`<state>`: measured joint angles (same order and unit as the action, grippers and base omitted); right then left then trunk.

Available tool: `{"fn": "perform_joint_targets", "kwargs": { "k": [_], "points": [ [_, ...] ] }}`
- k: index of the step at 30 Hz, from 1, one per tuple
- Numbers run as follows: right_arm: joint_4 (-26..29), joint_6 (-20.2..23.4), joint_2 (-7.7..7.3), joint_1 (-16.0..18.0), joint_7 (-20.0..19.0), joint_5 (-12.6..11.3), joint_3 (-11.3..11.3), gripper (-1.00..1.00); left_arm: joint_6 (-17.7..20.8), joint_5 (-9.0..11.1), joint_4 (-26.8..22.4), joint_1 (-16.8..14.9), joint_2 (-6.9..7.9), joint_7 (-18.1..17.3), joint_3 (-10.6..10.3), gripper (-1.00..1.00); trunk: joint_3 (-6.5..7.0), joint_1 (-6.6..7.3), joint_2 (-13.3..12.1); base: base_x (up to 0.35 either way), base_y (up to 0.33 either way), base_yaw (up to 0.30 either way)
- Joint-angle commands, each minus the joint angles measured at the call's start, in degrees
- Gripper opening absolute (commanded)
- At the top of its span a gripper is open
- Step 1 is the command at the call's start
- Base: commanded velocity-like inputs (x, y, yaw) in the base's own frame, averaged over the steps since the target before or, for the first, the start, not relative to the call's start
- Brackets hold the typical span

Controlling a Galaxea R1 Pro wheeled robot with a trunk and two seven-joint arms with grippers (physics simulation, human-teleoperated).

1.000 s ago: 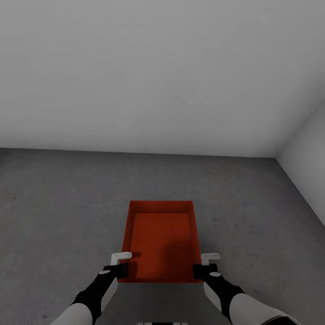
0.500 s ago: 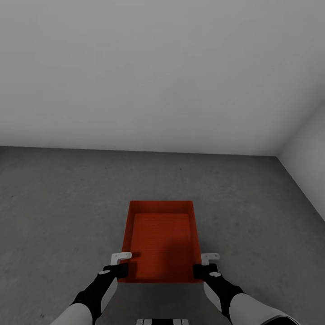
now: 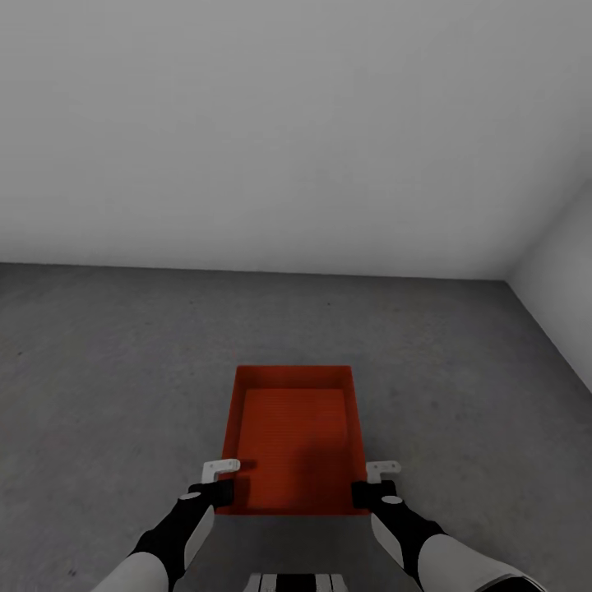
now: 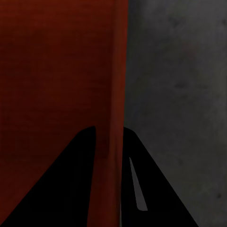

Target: Move the two storage containers from the living room to the garage. In the garage, place one container on the floor and stack the other container on top of it (either order is fine).

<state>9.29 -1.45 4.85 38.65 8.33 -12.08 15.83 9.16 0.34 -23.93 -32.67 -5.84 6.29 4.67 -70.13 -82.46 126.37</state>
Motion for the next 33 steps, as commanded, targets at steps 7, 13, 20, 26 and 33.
{"fn": "perform_joint_targets", "kwargs": {
  "k": [7,13,20,26,33],
  "points": [
    [-0.1,-0.2,-0.46,0.0,0.4,-0.7,-2.6,-1.00,-1.1,-1.0,-0.3,0.0,0.12,1.9,2.2,-1.00,-0.76,-0.87,1.6,0.000,0.000,0.000],
    [-0.1,-0.3,-0.46,0.0,0.4,-0.7,-2.6,-1.00,-1.1,-1.0,-0.3,0.0,0.12,1.9,2.1,-1.00,-0.76,-0.87,1.6,0.000,0.000,0.000],
    [-0.1,-0.3,-0.46,0.0,0.4,-0.7,-2.6,-1.00,-1.1,-1.0,-0.3,0.0,0.12,1.9,2.1,-1.00,-0.76,-0.87,1.6,0.000,0.000,0.000],
    [-0.1,-0.3,-0.46,0.0,0.4,-0.7,-2.5,-1.00,-1.1,-1.0,-0.4,0.0,0.12,1.9,2.1,-1.00,-0.76,-0.87,1.6,0.000,0.000,0.000],
    [-0.1,-0.2,-0.46,0.0,0.4,-0.7,-2.5,-1.00,-1.0,-1.0,-0.3,0.0,0.17,1.8,2.1,-1.00,-0.76,-0.87,1.6,0.000,0.000,0.000]
  ]
}}
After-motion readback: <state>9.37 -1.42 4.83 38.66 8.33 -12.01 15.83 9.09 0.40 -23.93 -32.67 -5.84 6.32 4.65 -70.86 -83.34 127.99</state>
